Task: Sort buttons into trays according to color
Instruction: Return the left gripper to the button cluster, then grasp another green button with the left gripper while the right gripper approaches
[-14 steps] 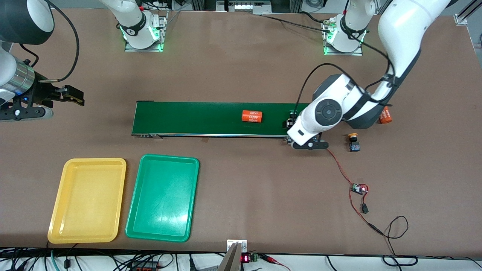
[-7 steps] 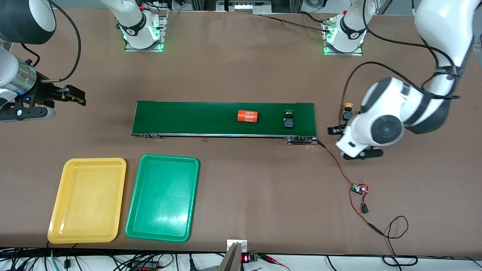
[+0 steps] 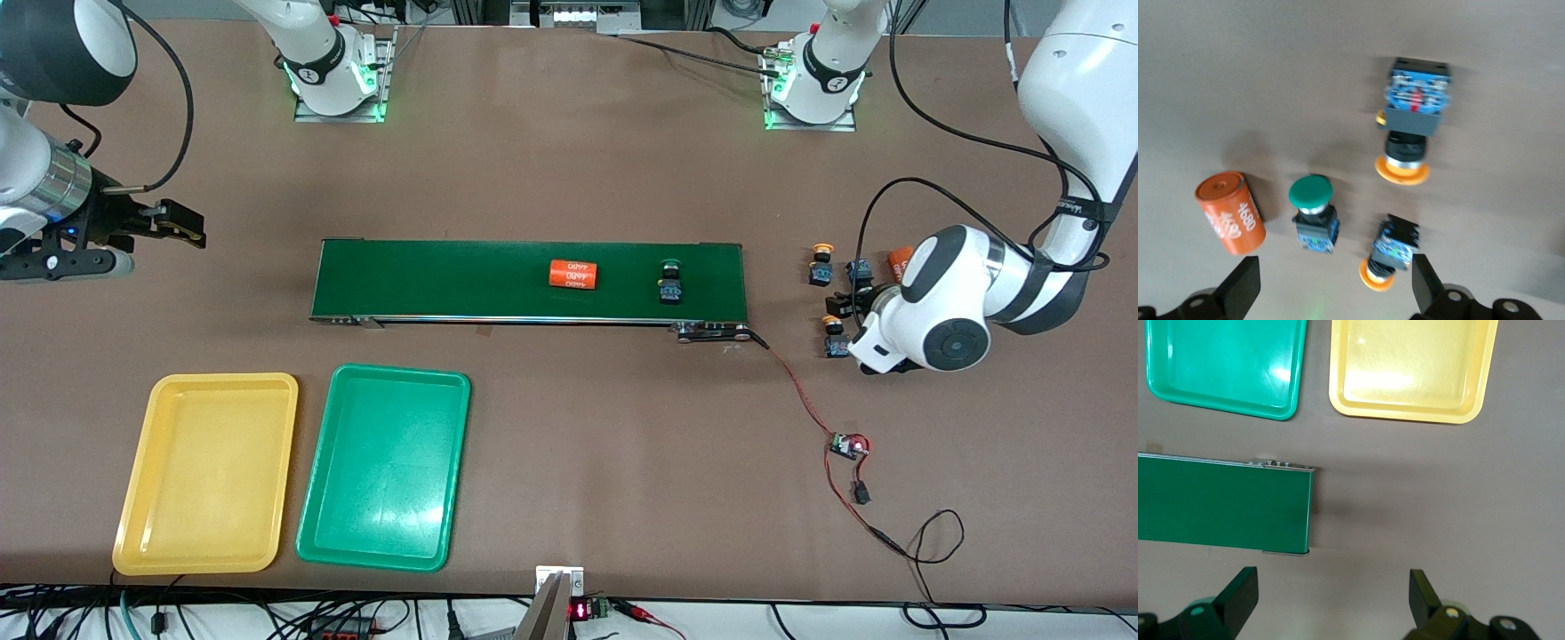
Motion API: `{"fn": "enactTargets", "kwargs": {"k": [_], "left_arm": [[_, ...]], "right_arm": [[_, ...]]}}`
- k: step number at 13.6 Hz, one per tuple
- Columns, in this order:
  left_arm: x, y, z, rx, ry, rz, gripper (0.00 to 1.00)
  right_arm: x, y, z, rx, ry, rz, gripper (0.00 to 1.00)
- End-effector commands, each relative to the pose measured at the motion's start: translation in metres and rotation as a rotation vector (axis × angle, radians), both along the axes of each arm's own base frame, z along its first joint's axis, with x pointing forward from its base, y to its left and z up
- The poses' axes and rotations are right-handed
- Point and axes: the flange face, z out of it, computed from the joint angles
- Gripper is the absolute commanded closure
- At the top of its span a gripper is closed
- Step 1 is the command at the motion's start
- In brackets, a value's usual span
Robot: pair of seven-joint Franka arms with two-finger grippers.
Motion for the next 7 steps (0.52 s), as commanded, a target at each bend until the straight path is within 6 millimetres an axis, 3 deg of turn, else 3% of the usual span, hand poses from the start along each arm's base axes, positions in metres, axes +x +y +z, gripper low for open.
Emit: {"fn": "enactTargets", "kwargs": {"k": [1,3,5,7], "left_arm": [[-0.022,0.03,-0.02,-0.084,-0.062,-0.047,0.0],[-0.03,0.034,-0.028,-0.104,-0.083,-0.051,0.0],[-0.035,0.048,-0.032,-0.124,-0.072,-0.062,0.0],[-0.048,0.046,-0.042,-0.129,-0.042,-0.069,0.03]], "right_arm": [[-0.049,0.0,-0.007,0.036,-0.065,0.0,0.0],[-0.068,0.013,-0.015,0.042,-0.083,0.015,0.0],[-0.073,0.033,-0.021,0.043,-0.085,0.009,0.0],[-0.077,0.067,-0.025,0.03,-0.098,-0.005,0.0]]}}
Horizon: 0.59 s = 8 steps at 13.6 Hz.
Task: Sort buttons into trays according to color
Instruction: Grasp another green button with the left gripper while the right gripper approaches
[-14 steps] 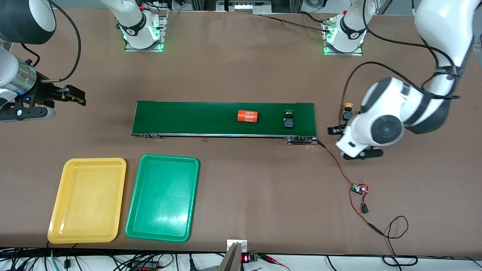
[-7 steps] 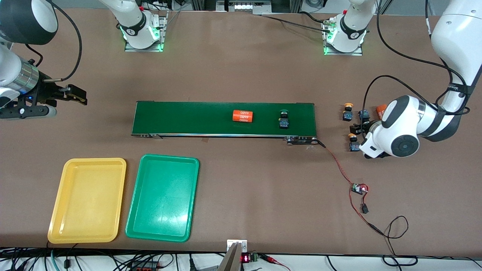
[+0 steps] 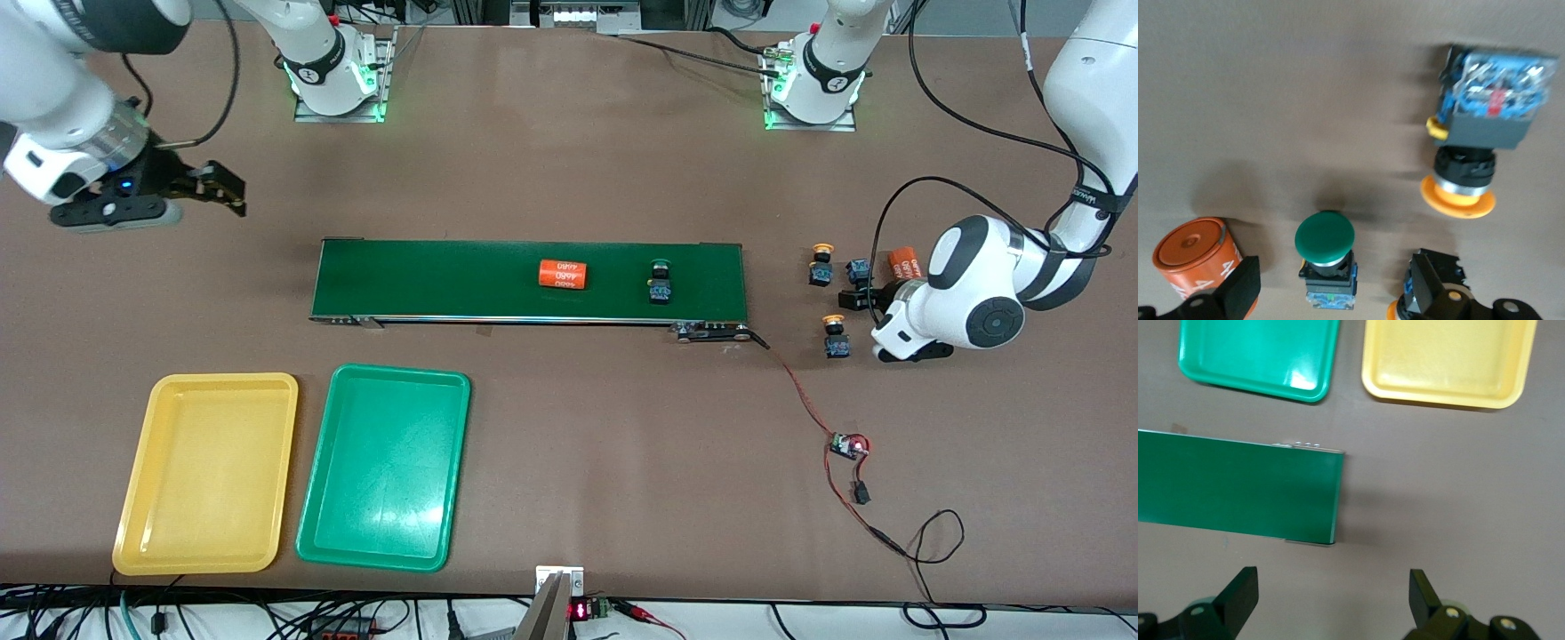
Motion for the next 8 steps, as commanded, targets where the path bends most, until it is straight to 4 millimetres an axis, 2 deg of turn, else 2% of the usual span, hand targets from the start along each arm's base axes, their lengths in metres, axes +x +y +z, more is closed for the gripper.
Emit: {"fn": "enactTargets", "kwargs": {"k": [1,4,5,8], "left_arm": [[-0.017,-0.004,-0.001,0.006,0.003,-0.051,0.05],[-0.024,-0.006,-0.012,-0.015,-0.009,-0.055,0.11],[-0.028,0.002,-0.015,-0.02,-0.008,-0.039,0.14],[-0.029,0.003,-0.016,-0.02,-0.008,-0.037,0.25]], "right_arm": [[-0.01,0.034,-0.006,-0.004,-0.038,-0.038,0.0],[-0.017,0.081,-0.018,-0.013,-0.068,-0.064,0.0],[-0.02,0.095,-0.023,-0.017,-0.066,-0.063,0.0],[-0.017,0.126,-0.04,0.025,-0.065,-0.061,0.0]]}}
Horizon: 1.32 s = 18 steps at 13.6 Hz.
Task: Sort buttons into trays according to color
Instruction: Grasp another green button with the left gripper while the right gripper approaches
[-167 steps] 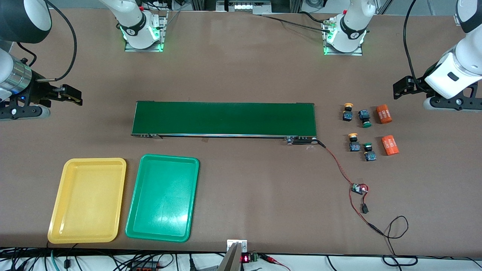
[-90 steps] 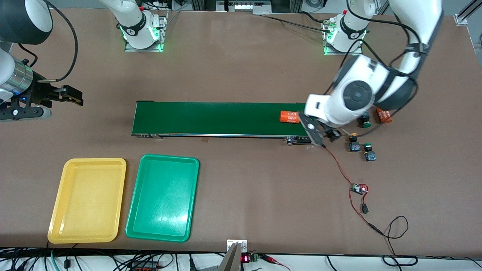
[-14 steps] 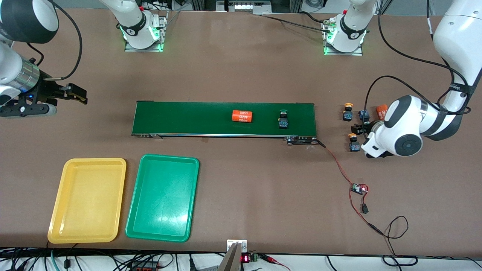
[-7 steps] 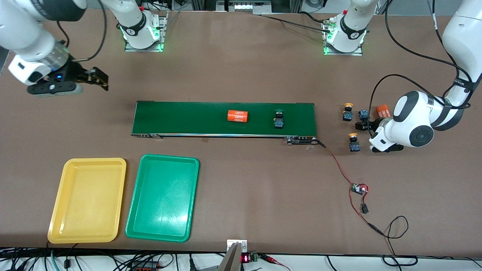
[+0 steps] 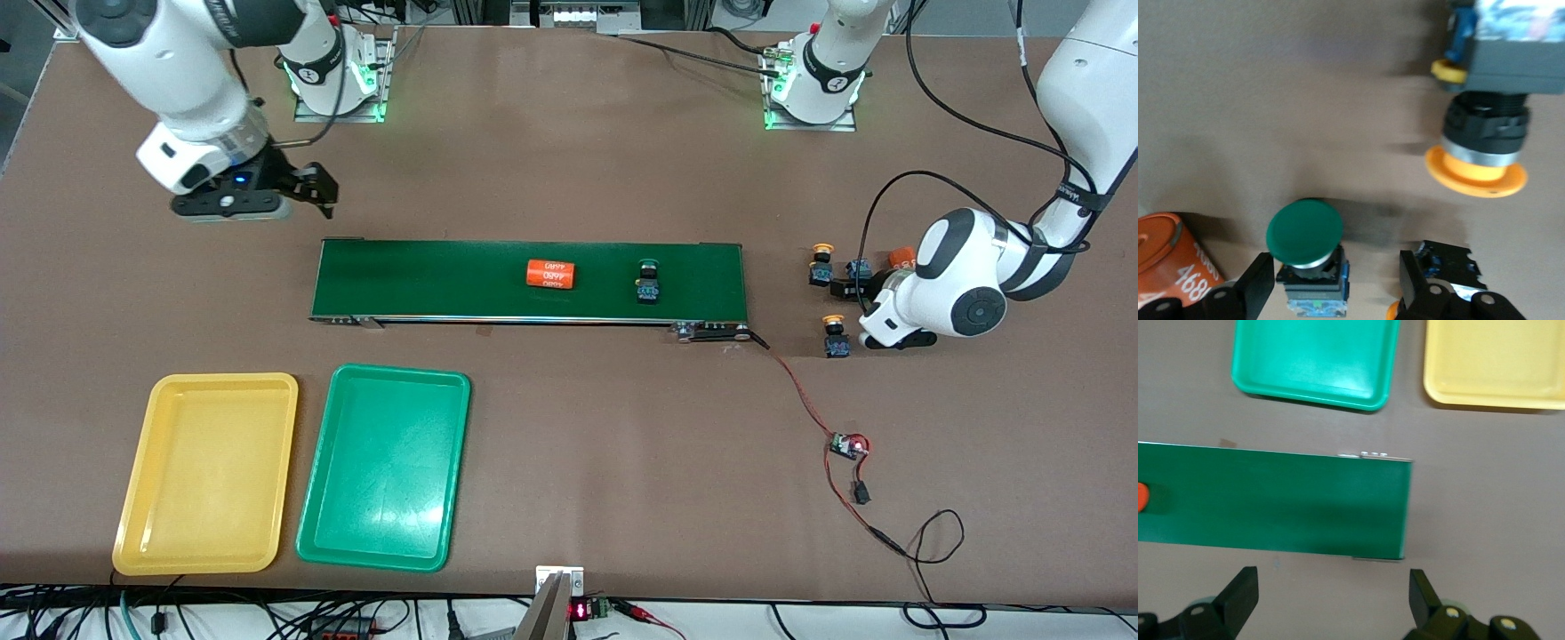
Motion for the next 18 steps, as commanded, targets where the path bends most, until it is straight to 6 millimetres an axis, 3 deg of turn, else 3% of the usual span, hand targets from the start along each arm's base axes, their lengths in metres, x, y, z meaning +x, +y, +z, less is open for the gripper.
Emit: {"fn": "enactTargets", "kwargs": {"k": [1,3,7,9,14,18], "left_arm": [[-0.004,0.004,0.006,0.014,-0.022,-0.034,0.27],[-0.004,0.005,0.005,0.022,-0.023,-0.046,0.36],[-0.003,0.003,0.009,0.029,-0.018,-0.051,0.74],[0.0,-0.001,0.016,0.035,-0.017,-0.059,0.76],[0.027,-0.034,0.082,0.068,0.005,-0.124,0.75],[0.029,-0.113,0.131,0.026,-0.057,-0.249,0.77]], "right_arm": [[0.004,0.019,-0.016,0.05,-0.009,-0.019,0.0],[0.006,0.039,-0.029,0.064,-0.008,-0.036,0.0],[0.007,0.08,-0.046,0.089,0.006,-0.031,0.0],[0.01,0.093,-0.058,0.098,0.026,-0.01,0.0],[0.008,0.121,-0.073,0.114,0.051,-0.018,0.0],[0.013,0.146,-0.077,0.124,0.061,-0.017,0.0]]}}
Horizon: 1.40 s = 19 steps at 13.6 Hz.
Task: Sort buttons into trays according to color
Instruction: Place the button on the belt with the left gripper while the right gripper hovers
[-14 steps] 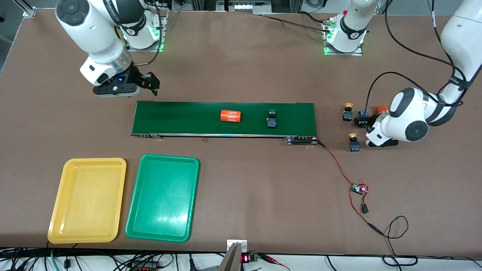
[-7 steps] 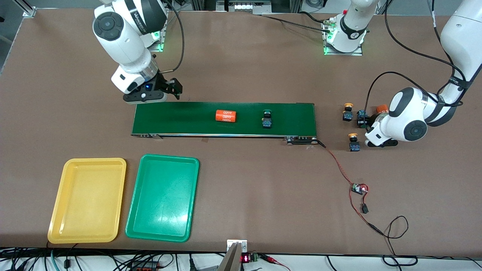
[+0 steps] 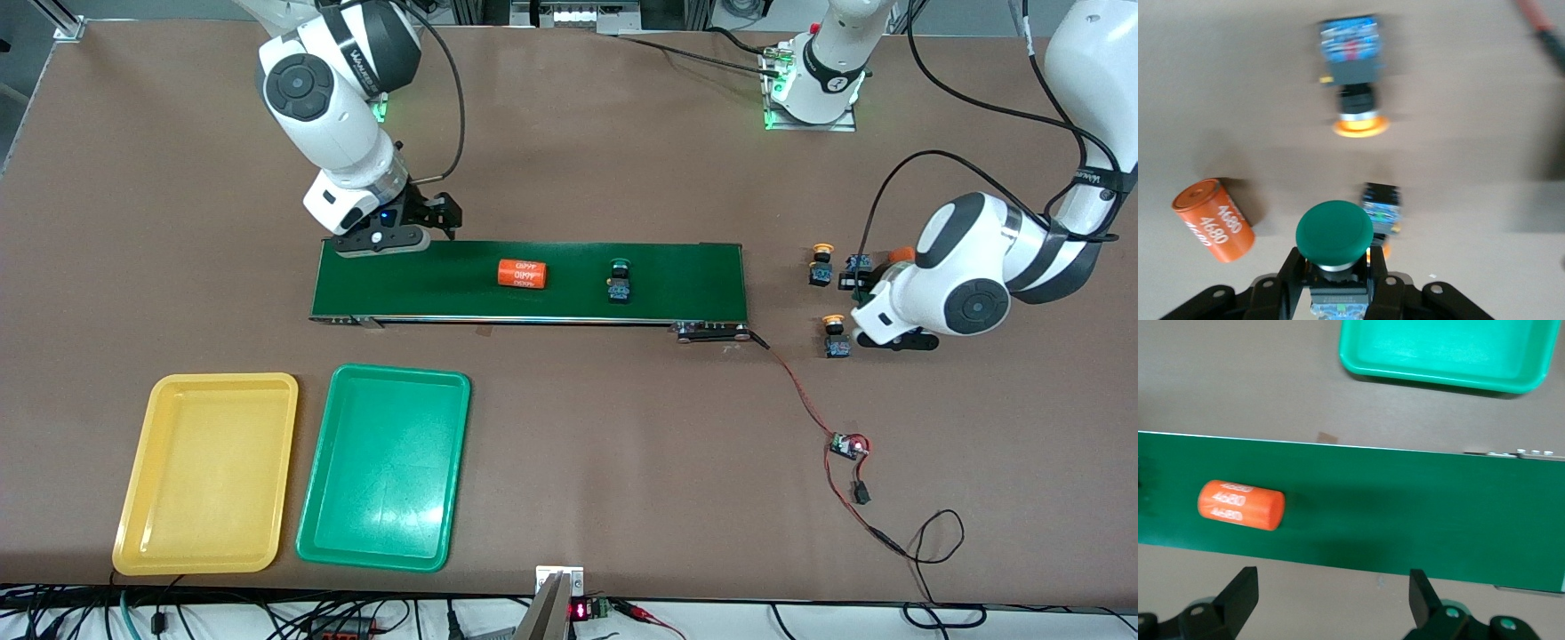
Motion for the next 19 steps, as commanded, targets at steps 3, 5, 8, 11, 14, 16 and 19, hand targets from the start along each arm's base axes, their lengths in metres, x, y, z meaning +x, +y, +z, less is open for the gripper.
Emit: {"fn": "enactTargets", "kwargs": {"k": [3,5,8,11,14,16,19], "left_arm": [[-0.012,-0.115,0.053,-0.064,-0.078,-0.184,0.78],[-0.017,-0.179,0.057,-0.115,-0.115,-0.249,0.78],[-0.017,-0.256,0.035,-0.117,-0.177,-0.154,0.78],[-0.012,-0.275,0.0,-0.042,-0.189,-0.115,0.78],[-0.009,-0.276,-0.006,-0.081,-0.174,-0.077,0.77],[-0.008,-0.275,-0.007,-0.093,-0.159,-0.015,0.05],[-0.005,-0.274,0.003,-0.091,-0.172,-0.004,0.0]], "right_arm": [[0.006,0.03,-0.006,-0.011,0.001,-0.025,0.0],[0.005,0.037,-0.011,-0.025,0.002,-0.038,0.0],[0.005,0.039,-0.013,-0.035,-0.004,-0.029,0.0],[0.006,0.039,-0.015,-0.037,-0.001,-0.028,0.0],[0.006,0.037,-0.016,-0.053,-0.006,-0.02,0.0],[0.005,0.038,-0.016,-0.056,-0.004,-0.034,0.0],[0.005,0.037,-0.016,-0.08,-0.019,-0.068,0.0]]}}
